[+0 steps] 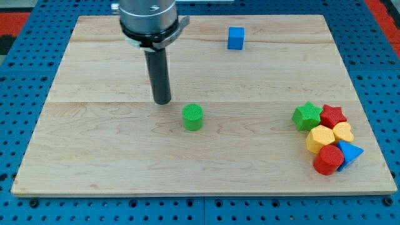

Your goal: Move green circle into green star

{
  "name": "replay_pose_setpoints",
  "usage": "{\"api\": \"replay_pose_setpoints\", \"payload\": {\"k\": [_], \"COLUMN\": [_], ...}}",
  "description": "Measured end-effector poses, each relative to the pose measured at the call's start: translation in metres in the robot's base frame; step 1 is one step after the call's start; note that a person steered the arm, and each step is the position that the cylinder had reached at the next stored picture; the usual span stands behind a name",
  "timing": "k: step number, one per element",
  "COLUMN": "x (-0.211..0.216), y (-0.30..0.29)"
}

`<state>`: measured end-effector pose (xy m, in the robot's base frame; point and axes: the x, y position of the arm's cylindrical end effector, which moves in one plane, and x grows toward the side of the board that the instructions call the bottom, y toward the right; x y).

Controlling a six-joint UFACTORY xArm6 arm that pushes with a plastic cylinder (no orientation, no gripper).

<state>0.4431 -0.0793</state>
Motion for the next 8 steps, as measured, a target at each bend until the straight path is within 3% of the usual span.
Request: {"api": "replay_pose_setpoints", "payload": {"k": [2, 5, 8], "x": [0.053, 0.028, 0.029], "y": [0.021, 0.053, 0.221]}}
